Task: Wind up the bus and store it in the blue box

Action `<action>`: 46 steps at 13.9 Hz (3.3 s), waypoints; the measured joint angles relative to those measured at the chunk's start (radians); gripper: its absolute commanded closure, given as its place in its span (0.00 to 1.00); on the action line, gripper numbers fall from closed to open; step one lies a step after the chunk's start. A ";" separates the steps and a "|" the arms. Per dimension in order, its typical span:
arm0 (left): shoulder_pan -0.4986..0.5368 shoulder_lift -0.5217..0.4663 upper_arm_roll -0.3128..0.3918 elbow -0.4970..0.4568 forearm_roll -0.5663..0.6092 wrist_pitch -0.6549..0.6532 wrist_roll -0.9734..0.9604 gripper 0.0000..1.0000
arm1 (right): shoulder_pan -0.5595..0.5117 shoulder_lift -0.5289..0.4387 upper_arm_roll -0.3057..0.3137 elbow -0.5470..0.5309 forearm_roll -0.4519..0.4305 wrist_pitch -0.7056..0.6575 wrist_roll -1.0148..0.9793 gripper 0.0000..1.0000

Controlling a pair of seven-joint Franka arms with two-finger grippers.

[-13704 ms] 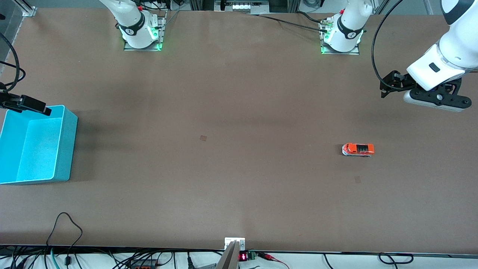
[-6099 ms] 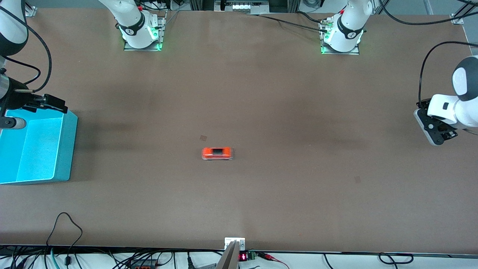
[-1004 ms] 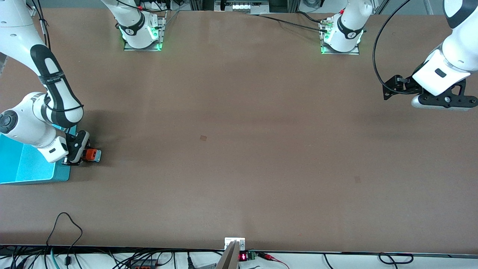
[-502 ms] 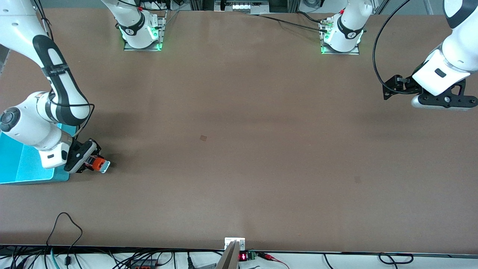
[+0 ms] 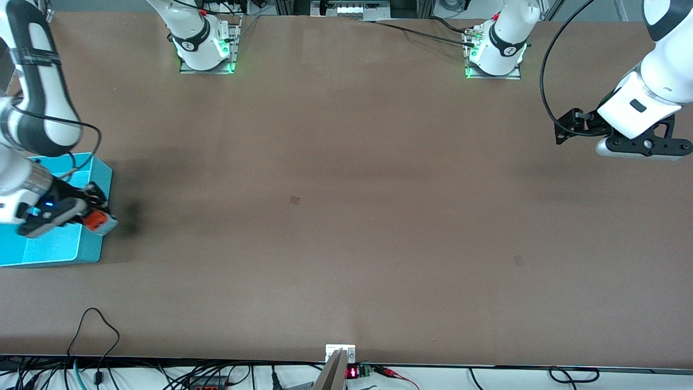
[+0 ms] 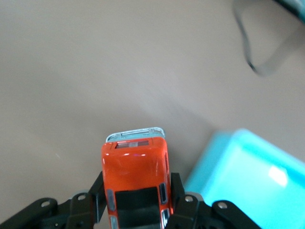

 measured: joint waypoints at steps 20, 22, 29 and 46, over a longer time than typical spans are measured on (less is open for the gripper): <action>-0.009 0.000 -0.023 0.004 0.000 -0.013 0.001 0.00 | -0.033 0.300 -0.302 0.080 0.112 0.039 0.209 0.89; -0.009 0.000 -0.021 0.004 0.000 -0.014 0.001 0.00 | -0.034 0.300 -0.302 0.080 0.112 0.039 0.213 0.71; -0.006 0.000 -0.019 0.005 0.000 -0.014 0.001 0.00 | -0.039 0.300 -0.305 0.082 0.112 0.045 0.158 0.00; -0.005 0.000 -0.019 0.006 0.000 -0.014 0.001 0.00 | 0.234 -0.266 -0.124 0.198 -0.010 -0.561 0.492 0.00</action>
